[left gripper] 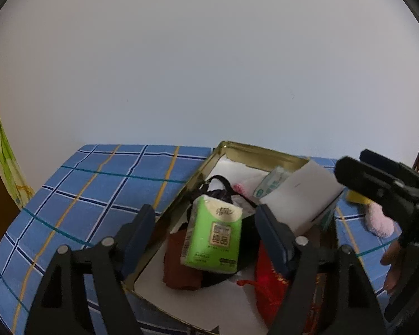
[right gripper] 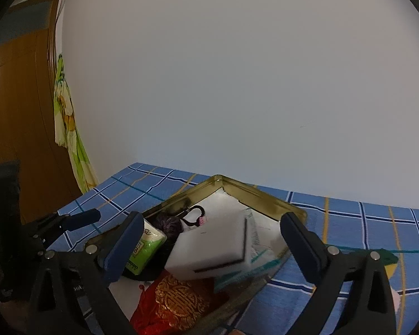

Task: Organize soft objects
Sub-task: 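Lower the tissue pack and white sponge into the gold tray and open both grippers, then grasp the pink fluffy puff with the right gripper and lift it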

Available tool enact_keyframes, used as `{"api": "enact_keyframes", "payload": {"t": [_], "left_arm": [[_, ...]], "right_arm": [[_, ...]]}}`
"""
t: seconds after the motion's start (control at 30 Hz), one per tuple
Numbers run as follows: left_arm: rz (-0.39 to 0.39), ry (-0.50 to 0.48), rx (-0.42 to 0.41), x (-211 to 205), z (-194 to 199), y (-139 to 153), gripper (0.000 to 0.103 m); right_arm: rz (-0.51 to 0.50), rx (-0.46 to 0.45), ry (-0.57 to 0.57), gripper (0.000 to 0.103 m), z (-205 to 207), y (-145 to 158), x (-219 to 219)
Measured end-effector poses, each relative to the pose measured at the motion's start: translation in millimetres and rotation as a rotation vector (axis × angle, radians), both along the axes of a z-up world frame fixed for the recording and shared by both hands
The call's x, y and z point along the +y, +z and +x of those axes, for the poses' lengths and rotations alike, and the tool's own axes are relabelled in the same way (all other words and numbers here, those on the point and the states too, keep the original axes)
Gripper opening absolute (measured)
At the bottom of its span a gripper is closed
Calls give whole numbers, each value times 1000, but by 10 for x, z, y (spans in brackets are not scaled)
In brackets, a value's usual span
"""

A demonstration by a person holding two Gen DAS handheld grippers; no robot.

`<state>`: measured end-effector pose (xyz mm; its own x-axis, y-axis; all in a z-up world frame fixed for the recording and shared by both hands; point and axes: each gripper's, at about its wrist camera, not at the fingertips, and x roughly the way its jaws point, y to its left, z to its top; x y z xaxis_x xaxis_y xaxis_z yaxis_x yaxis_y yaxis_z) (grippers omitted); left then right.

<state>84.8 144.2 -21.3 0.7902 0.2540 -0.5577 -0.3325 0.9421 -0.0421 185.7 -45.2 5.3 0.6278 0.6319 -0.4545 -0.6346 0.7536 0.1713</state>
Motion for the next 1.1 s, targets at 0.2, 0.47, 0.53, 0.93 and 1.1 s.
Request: {"api": "enact_keyframes", "payload": {"t": [0.2,0.47,0.53,0.93,1.1], "left_arm": [[-29,6,-62,-165,-39,85,99],[-5,-36,-52,-421,-26,133,100],[-9,-39,-48,-464,-11,133,100],[-7,-139,-29,-1045,227,137,100],[10,-168,-6,-1226,355,96,101]], "right_arm": [[8,-13,-19,100,-31,29,-259],[17,-8,-107,100,64,-81,-772],[-12,-9,-156,100,119,-147,-957],[-71,175,-375,100,510,-586,-1710],[-182,206,-331,100,596,-769,-1496]]}}
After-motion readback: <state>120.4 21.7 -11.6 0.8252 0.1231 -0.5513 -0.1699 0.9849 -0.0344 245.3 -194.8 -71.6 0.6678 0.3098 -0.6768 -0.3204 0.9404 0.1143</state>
